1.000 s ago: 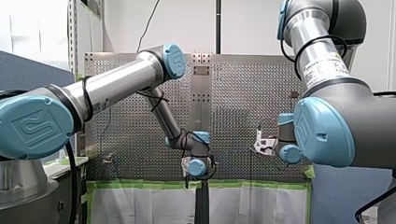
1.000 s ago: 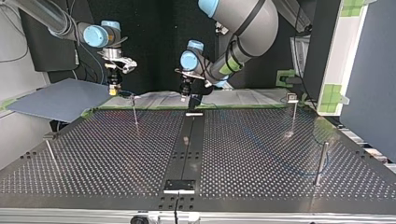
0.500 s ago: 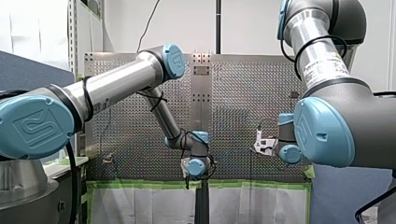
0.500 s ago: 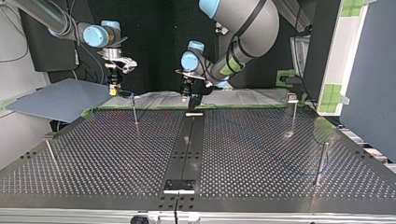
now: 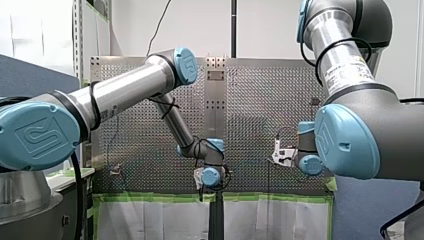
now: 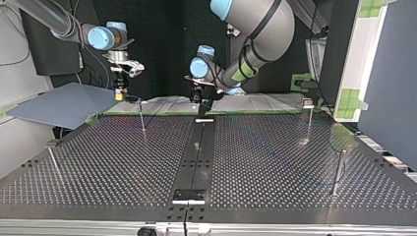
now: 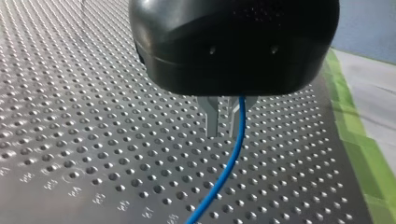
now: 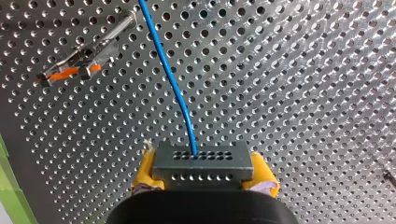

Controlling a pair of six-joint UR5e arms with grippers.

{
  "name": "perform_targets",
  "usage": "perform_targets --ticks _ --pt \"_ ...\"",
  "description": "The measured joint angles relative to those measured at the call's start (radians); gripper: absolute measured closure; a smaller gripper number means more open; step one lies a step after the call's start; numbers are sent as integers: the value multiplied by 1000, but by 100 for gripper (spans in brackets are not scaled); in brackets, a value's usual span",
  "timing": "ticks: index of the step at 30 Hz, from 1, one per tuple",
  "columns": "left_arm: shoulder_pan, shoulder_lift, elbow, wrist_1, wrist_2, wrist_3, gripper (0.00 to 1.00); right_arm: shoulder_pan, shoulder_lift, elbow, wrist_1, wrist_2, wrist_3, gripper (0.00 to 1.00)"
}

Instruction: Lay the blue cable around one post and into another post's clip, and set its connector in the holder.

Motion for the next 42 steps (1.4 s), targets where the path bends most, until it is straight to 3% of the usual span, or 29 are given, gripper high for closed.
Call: perform_targets --ticks 9,29,37,42 --pt "3 0 2 -39 0 -3 97 0 0 0 -3 0 0 100" --pt "3 0 3 -40 4 -3 100 0 0 0 -4 0 0 100" --pt "4 0 3 -40 4 -3 100 0 1 0 -4 0 0 100" --pt "5 0 3 -40 4 -3 89 0 1 0 -4 0 0 100"
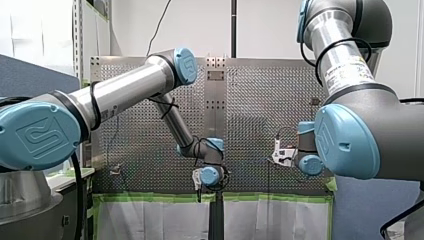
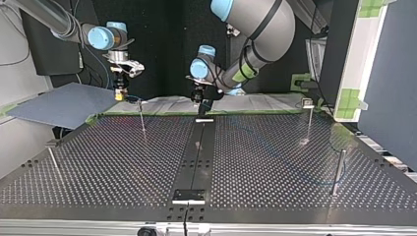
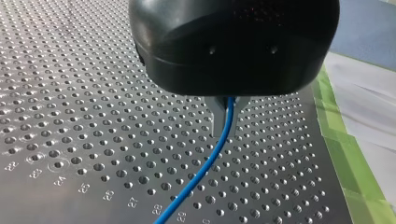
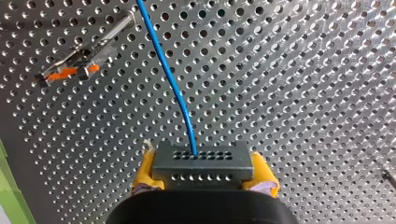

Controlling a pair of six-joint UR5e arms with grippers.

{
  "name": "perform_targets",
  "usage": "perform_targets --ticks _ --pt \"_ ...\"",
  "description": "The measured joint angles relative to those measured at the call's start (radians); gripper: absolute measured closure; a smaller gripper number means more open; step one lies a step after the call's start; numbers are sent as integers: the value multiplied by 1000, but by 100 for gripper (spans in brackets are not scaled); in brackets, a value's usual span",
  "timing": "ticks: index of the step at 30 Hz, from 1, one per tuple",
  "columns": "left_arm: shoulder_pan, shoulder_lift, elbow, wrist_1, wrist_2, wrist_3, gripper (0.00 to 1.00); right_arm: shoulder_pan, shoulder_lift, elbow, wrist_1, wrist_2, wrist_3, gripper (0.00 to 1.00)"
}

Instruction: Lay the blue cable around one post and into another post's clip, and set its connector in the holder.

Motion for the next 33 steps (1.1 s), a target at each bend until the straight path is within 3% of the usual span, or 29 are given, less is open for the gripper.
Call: perform_targets --ticks 4,6,7,8,10,11,12,19,33 --pt "0 0 2 -2 0 3 85 0 0 0 -1 0 0 100" --pt "0 0 5 -10 1 5 74 0 0 0 -1 0 0 100" --pt "0 1 7 -18 1 6 74 0 0 0 -2 0 -1 100" --pt "0 1 9 -25 2 6 65 0 0 0 -2 0 -2 100" --pt "0 1 13 -46 2 8 65 -1 0 0 -3 0 -4 100" --pt "0 1 14 -55 2 8 51 -1 0 0 -3 0 -5 100" --pt "0 1 15 -63 2 9 49 -1 0 0 -3 0 -6 100" --pt "-4 2 16 -104 1 11 49 -4 0 0 -10 0 -8 100" --pt "-15 34 16 -112 3 12 49 -6 1 0 -14 0 -15 100"
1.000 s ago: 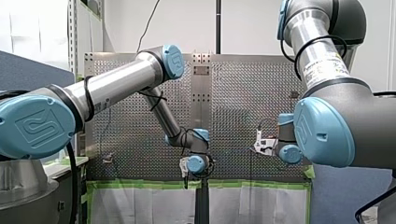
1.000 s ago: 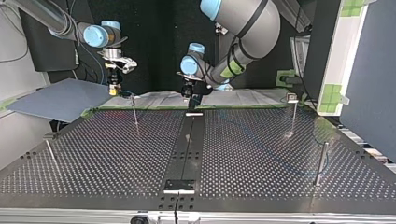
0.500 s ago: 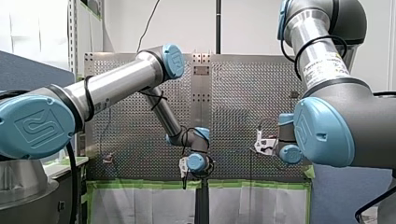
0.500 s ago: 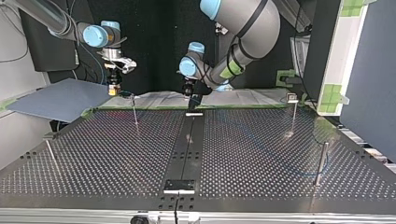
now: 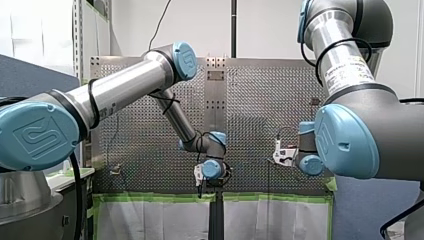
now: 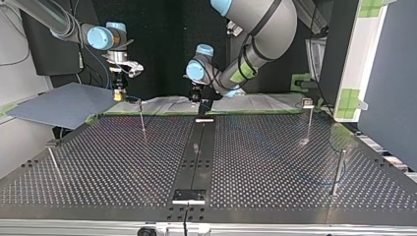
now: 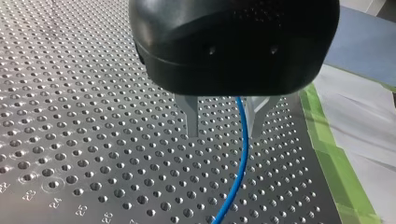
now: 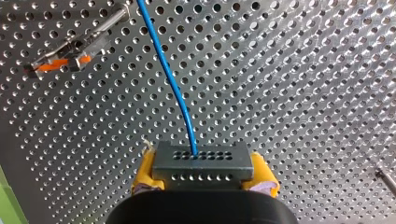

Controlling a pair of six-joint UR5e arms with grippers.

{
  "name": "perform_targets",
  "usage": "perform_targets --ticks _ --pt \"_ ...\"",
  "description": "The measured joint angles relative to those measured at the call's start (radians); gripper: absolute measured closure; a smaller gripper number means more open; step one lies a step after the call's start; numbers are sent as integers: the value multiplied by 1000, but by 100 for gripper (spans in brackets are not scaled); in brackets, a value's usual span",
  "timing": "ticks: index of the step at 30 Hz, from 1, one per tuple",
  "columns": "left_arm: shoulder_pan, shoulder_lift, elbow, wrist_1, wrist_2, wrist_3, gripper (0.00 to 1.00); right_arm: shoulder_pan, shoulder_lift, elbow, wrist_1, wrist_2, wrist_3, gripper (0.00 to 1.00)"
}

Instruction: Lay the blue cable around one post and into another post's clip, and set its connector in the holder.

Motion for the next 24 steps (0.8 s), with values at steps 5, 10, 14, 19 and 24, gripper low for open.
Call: perform_targets --ticks 5,10,14,19,24 --pt "-1 1 0 0 1 -6 60 0 0 0 1 0 0 100" --pt "2 1 0 0 4 -17 63 0 0 0 2 0 -1 100" --pt "4 0 0 0 5 -20 63 0 0 0 3 0 -1 100" --pt "7 0 0 0 5 -26 63 0 0 0 2 0 -1 100" --pt "11 0 0 0 5 -35 63 0 0 0 2 0 -1 100"
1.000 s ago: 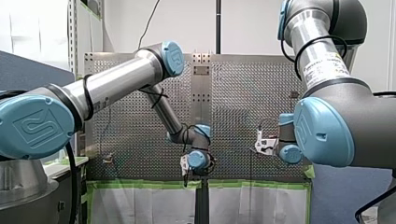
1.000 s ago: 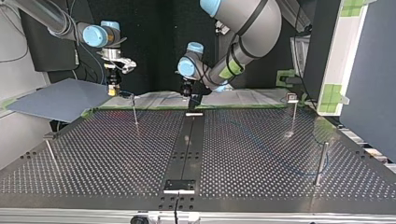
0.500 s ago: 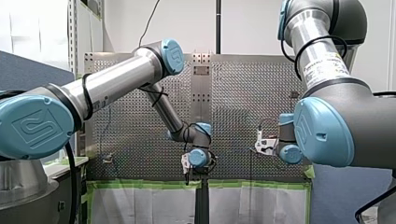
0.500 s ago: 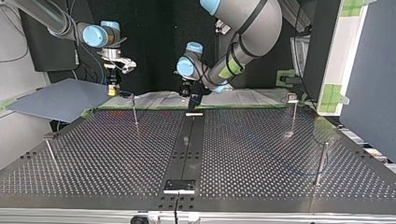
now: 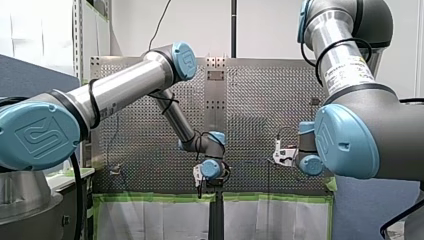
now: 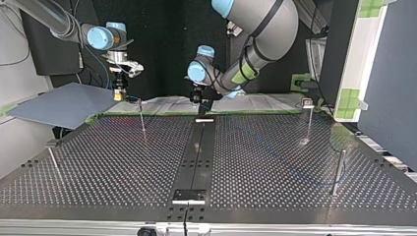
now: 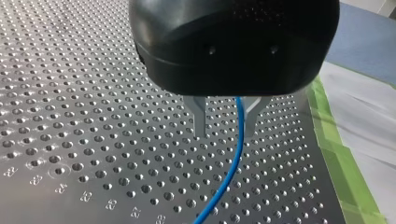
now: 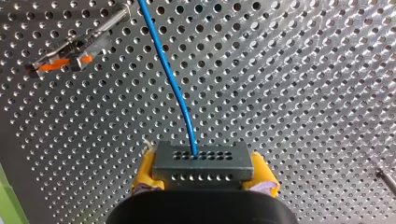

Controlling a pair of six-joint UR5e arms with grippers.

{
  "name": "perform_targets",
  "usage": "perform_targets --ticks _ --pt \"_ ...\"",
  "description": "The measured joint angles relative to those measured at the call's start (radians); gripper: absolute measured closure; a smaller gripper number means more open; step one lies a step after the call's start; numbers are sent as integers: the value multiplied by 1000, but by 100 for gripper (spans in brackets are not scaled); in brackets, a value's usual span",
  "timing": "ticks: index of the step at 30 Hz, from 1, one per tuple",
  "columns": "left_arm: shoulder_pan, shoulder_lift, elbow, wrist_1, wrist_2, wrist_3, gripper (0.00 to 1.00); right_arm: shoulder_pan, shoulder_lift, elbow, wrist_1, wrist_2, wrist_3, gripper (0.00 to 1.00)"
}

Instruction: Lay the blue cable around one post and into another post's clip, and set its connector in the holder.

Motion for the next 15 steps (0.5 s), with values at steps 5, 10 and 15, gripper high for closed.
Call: perform_targets --ticks 5,10,15 --pt "6 0 0 -4 0 -7 63 0 0 0 -1 0 0 100" --pt "9 0 0 -9 11 -14 63 0 0 0 -1 0 0 100" --pt "9 0 0 -11 27 -22 69 0 0 0 0 0 0 100"
